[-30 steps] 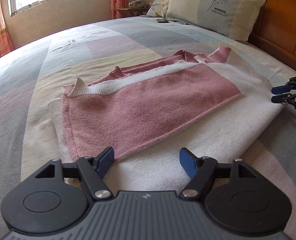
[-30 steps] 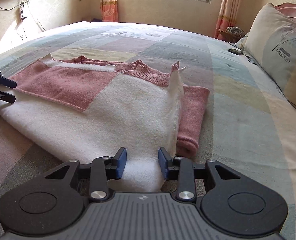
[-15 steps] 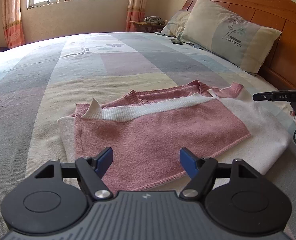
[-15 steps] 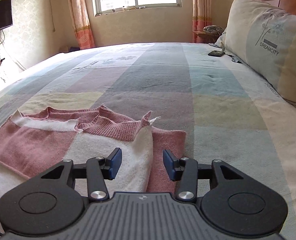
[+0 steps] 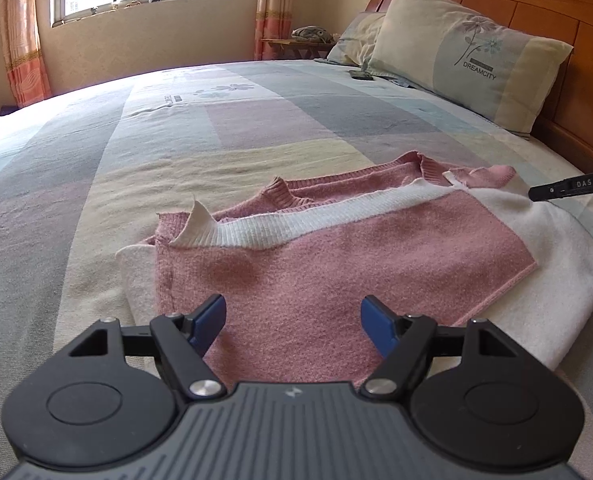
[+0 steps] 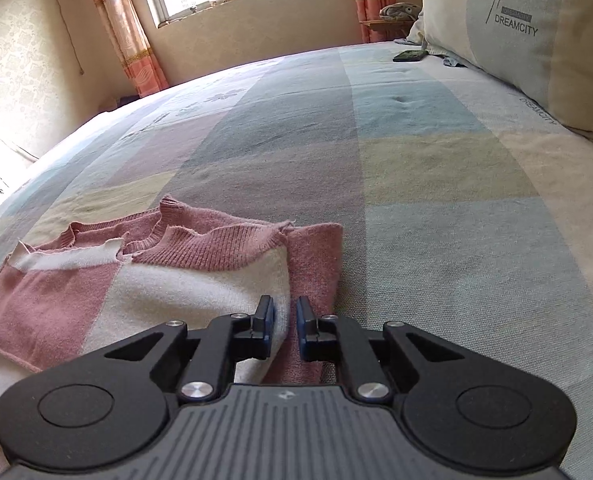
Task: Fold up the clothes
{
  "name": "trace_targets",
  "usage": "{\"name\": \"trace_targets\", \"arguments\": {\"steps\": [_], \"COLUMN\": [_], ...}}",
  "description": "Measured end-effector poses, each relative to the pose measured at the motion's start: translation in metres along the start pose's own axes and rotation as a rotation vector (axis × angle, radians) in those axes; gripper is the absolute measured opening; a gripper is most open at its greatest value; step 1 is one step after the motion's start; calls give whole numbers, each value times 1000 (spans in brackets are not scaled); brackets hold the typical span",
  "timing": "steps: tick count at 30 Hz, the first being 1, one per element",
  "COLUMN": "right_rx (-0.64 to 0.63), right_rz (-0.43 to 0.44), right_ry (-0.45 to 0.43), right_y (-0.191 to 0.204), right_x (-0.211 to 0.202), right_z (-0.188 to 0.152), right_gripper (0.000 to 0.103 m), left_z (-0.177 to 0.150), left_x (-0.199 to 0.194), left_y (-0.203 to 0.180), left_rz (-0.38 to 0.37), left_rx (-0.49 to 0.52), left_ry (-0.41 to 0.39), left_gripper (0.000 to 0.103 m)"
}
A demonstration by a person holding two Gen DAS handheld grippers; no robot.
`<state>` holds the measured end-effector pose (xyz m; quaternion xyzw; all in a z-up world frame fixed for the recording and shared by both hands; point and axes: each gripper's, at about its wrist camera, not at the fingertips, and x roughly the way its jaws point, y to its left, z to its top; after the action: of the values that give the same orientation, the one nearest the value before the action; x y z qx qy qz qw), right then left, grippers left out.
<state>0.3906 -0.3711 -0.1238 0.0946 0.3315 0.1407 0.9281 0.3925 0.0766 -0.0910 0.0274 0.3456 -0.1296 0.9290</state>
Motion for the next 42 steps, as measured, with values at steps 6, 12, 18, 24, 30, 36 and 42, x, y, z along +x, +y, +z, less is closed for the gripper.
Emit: {"name": "trace_targets", "arguments": {"steps": [6,12,18,24,30,36,42], "right_rx": [-52,-362,-362,-655,-1111,-1365,-1345], "right_rz": [8,9,-28,-84,-186,-336,-450], "right_ry": [-62,63,128,75,97,32,44], "right_y": [20,68,73,133,200,199,172], "right_x": [-31,-50,-80,-107,-68,-54,-39], "right_z": [-10,-60,-70,-86,-138,-167,-154], "right_gripper": [35,51,62,76,79,100,103], "left_z": [-10,-15,-33,-47,-84,-85,-76], "left_x": [5,-13,-61,-79,-44,-37,-24], "left_y": [0,-6,-13,-95,-152,-146,-145], "left_rz": [49,85,160,188,311,390,421], "left_rx": [52,98,175,616,1019,1101,1097], "left_ry": [6,42,69,27,34,10,14], "left_gripper": [75,76,76,80,80,87,90]}}
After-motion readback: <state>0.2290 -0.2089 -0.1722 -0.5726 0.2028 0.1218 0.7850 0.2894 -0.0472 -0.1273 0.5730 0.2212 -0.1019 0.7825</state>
